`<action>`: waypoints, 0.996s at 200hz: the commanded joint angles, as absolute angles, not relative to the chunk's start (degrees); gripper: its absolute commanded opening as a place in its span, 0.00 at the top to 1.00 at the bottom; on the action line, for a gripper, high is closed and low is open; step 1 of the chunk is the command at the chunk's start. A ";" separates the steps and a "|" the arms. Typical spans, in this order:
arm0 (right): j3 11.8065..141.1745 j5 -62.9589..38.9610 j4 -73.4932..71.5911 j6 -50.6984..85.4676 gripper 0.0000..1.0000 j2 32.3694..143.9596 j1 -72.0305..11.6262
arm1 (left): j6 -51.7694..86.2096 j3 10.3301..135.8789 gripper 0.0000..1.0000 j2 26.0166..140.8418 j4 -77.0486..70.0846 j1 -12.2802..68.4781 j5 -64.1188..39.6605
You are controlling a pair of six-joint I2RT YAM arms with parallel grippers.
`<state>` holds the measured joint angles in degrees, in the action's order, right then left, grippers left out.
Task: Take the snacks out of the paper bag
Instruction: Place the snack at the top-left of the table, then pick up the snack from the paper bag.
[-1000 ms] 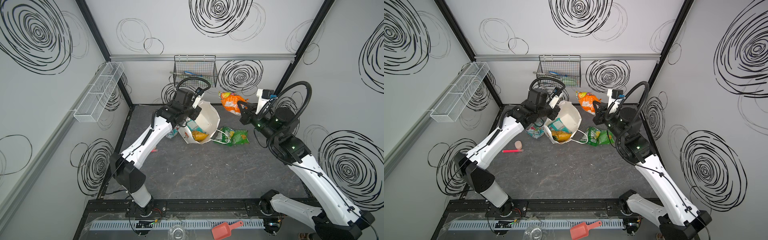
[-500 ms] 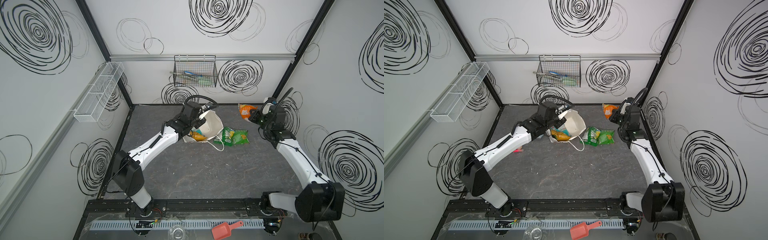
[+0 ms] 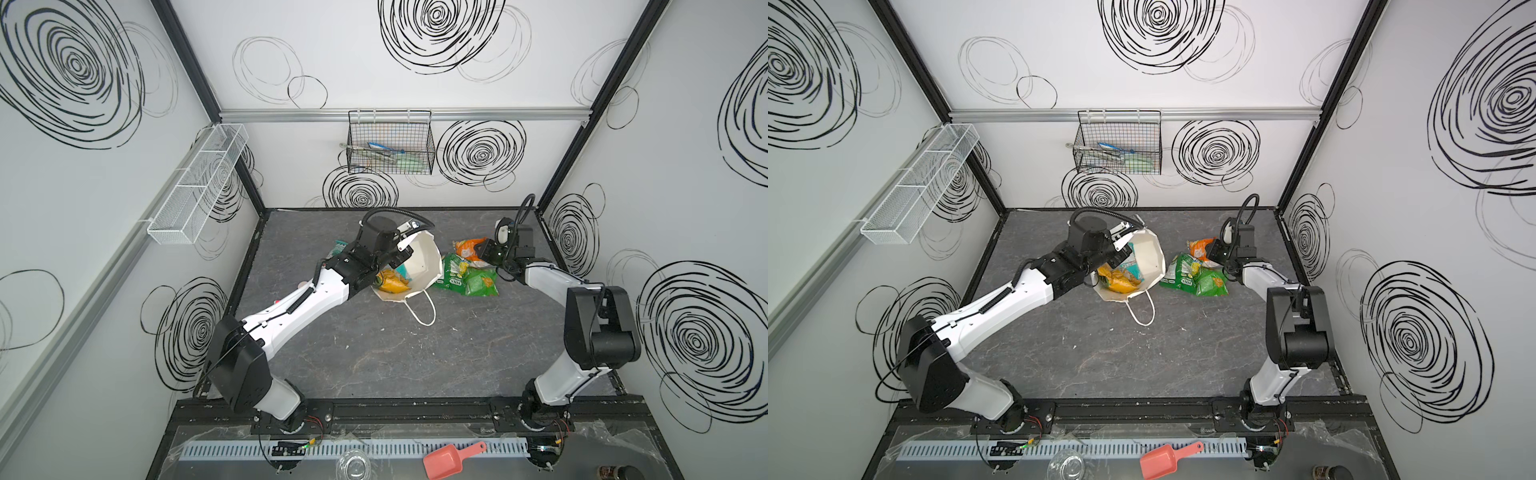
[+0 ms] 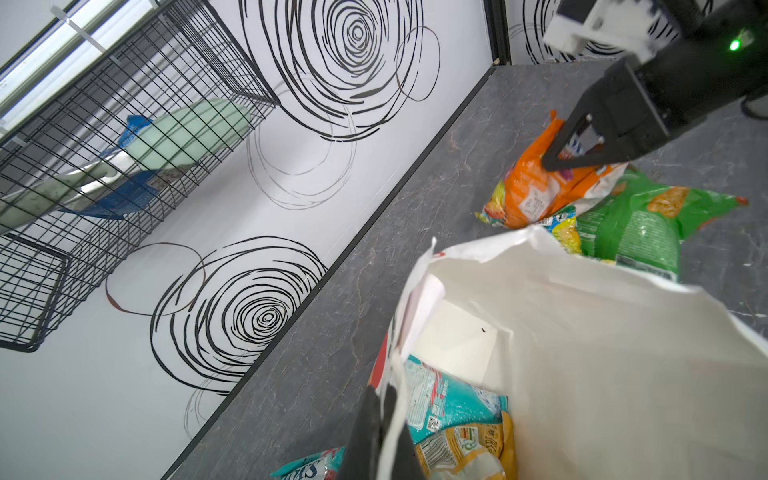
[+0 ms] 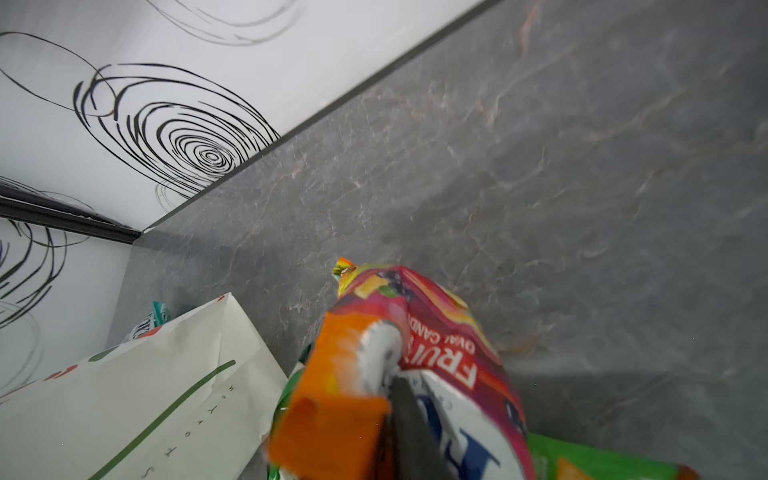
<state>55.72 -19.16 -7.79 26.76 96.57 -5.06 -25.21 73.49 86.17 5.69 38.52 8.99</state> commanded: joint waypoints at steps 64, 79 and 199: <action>58.24 -19.47 -0.54 29.67 0.34 76.98 -6.67 | -19.62 70.01 1.00 82.88 2.83 40.43 9.04; 57.14 -22.72 -2.10 31.46 0.34 71.47 -8.51 | -19.26 70.63 1.00 82.99 3.45 40.29 9.01; 51.88 -18.83 -10.08 35.68 0.37 62.78 -39.47 | -15.25 76.92 1.00 85.78 8.61 38.63 5.62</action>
